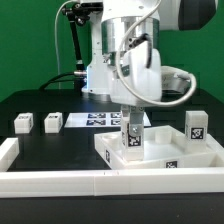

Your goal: Assemble square table

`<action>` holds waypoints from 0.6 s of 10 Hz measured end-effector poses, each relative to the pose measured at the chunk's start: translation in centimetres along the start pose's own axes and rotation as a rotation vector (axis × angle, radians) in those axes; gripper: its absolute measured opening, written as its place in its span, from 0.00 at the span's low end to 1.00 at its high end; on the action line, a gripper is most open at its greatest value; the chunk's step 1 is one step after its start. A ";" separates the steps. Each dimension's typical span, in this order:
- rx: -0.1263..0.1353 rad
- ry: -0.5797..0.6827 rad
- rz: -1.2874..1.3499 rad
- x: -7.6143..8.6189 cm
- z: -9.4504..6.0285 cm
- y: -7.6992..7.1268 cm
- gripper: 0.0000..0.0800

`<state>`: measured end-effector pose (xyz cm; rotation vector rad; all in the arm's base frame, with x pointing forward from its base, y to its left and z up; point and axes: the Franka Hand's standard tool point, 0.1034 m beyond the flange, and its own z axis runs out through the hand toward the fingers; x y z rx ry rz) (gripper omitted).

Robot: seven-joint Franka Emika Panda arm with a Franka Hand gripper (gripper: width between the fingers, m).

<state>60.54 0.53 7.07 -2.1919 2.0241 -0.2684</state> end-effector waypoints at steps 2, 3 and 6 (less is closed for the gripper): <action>0.005 -0.016 0.226 -0.1 0.0 0.1 0.37; 0.007 -0.024 0.300 -0.1 0.1 0.2 0.37; 0.002 -0.034 0.394 -0.2 0.2 0.4 0.37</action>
Offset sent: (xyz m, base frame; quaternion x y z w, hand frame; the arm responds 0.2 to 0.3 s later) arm -0.0010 -0.0009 -0.0052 0.0095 -0.0115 0.2699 0.9628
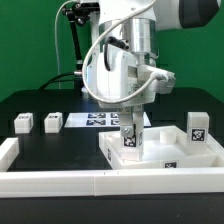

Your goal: Assemble square table

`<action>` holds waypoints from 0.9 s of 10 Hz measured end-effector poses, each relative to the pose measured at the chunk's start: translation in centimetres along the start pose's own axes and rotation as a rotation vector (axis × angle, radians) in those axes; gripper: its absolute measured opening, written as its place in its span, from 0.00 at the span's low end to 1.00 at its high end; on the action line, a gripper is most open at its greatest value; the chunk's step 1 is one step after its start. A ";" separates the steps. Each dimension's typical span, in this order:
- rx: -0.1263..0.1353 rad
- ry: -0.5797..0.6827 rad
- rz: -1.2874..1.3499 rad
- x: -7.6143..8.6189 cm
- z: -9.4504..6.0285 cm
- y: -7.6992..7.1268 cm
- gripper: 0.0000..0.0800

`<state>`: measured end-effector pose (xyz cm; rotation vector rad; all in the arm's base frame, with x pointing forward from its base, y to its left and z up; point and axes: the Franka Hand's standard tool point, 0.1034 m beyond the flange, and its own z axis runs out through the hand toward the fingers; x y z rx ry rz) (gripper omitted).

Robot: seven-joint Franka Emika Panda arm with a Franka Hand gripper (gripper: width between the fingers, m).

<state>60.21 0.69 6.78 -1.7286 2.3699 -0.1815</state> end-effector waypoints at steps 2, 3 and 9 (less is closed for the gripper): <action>-0.050 -0.006 -0.162 -0.3 0.0 -0.2 0.72; -0.047 -0.009 -0.221 -0.2 0.0 -0.4 0.72; -0.048 -0.018 -0.688 0.1 0.0 -0.4 0.81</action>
Offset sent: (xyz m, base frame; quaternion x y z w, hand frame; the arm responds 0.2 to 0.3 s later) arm 0.0081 0.0048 -0.0002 -0.0114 -0.0334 -0.2077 0.9776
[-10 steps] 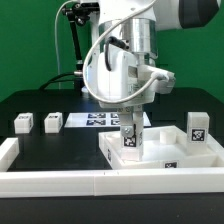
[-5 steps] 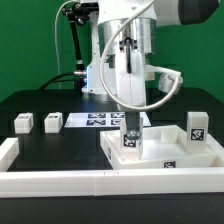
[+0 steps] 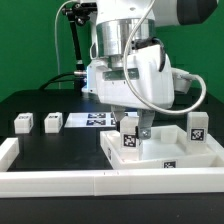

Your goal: Assemble square table

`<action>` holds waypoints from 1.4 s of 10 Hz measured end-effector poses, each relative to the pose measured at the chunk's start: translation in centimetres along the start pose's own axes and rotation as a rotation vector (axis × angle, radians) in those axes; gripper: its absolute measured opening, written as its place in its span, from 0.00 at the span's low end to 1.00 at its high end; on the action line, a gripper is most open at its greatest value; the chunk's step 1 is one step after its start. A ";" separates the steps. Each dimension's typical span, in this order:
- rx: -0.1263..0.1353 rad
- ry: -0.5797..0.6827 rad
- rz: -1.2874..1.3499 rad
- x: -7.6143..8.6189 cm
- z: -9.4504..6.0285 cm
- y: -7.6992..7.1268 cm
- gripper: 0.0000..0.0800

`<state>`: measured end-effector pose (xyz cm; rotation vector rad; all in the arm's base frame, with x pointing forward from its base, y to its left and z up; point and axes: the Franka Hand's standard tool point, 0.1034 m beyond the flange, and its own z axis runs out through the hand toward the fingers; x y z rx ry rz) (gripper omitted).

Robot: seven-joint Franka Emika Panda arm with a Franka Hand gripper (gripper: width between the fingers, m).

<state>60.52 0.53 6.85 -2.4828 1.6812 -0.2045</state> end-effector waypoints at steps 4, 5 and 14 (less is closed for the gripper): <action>-0.044 0.019 -0.537 -0.4 0.0 -0.2 0.81; -0.049 0.021 -0.611 -0.6 0.0 -0.3 0.81; -0.045 0.048 -0.778 -0.1 0.1 0.0 0.36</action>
Offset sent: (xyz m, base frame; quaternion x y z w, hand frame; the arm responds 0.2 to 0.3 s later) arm -0.0036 0.0065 0.0051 -0.0556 0.0044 -0.2827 0.9576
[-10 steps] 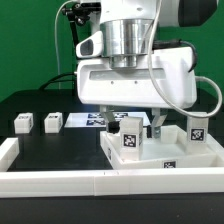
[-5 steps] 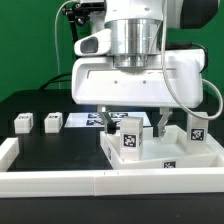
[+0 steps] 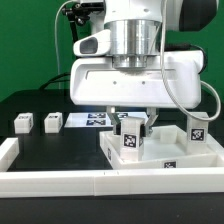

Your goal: Assemble square table

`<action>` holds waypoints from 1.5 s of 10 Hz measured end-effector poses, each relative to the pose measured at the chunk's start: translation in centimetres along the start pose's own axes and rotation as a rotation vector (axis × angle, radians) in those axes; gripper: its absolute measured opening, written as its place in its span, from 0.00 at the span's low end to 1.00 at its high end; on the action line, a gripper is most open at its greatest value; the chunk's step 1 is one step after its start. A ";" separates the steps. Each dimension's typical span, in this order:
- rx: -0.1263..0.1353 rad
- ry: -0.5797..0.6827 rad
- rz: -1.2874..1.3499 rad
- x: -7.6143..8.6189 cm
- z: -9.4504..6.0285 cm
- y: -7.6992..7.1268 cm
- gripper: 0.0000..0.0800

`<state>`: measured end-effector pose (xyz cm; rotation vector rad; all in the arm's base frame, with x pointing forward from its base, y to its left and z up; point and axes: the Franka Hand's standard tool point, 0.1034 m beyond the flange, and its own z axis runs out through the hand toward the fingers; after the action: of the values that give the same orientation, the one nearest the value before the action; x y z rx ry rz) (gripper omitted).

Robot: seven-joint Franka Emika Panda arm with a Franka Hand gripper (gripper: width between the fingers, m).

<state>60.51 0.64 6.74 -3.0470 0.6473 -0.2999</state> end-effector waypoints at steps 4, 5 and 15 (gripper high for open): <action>0.003 -0.001 0.104 0.0 0.0 0.1 0.36; 0.003 -0.001 0.229 0.0 0.0 0.2 0.36; 0.018 -0.016 0.953 0.0 0.0 0.4 0.37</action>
Offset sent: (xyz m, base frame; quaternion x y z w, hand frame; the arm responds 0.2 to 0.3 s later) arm 0.0000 0.0000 0.0000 0.0000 0.0000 0.0000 1.0000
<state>60.36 0.27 6.72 -2.3344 1.9055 -0.2316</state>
